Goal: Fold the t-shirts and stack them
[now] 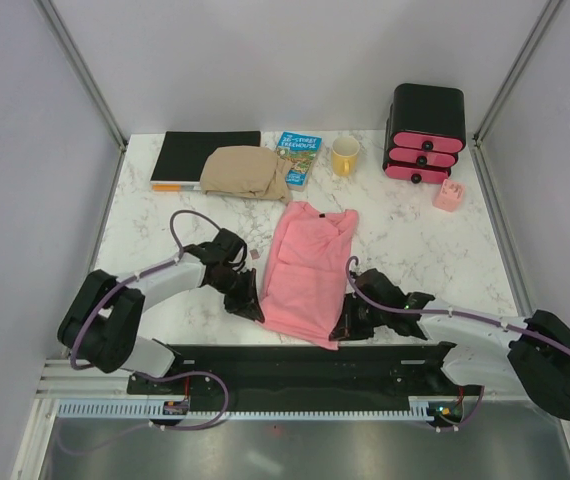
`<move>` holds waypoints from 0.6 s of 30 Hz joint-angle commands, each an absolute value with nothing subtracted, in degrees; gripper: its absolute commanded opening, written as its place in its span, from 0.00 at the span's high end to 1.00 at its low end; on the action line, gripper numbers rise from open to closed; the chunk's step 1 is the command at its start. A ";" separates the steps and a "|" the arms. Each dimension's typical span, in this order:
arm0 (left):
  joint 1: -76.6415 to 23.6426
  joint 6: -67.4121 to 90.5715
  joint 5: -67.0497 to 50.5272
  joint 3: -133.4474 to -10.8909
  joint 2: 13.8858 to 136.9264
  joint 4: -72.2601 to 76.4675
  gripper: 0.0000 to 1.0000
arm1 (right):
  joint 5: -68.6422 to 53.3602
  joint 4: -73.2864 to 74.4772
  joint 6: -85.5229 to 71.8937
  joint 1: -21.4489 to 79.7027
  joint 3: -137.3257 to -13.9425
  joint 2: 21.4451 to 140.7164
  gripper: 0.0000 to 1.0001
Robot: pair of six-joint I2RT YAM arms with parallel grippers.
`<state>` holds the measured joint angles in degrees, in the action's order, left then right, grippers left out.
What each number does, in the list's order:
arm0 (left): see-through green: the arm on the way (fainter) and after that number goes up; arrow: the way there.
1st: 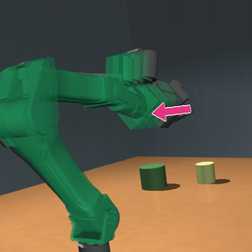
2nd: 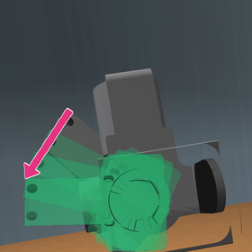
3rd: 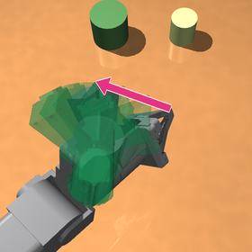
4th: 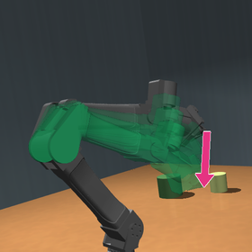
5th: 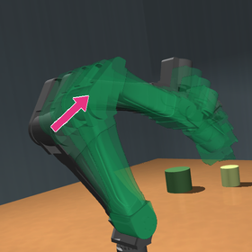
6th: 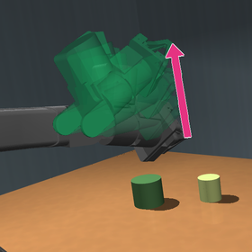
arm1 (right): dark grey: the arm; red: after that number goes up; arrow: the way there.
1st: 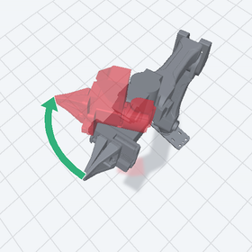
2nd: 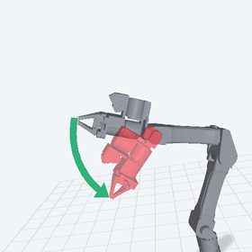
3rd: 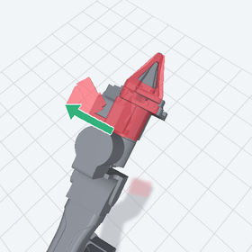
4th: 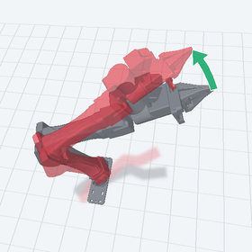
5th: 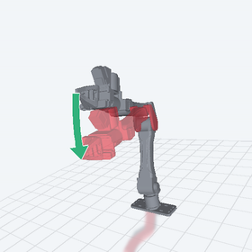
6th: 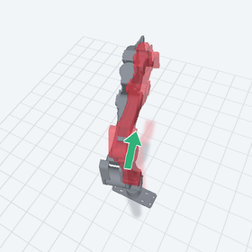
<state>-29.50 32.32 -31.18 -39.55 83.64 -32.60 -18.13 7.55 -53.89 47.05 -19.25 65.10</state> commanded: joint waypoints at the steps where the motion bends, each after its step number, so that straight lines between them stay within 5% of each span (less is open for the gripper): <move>1: -29.44 32.96 -30.51 -45.25 77.70 -34.88 0.98 | -17.49 18.08 -51.16 47.29 -27.48 63.28 1.00; 18: -29.53 29.10 -23.56 -63.10 79.63 -42.80 0.98 | -7.48 31.55 -44.22 44.66 -51.49 65.57 1.00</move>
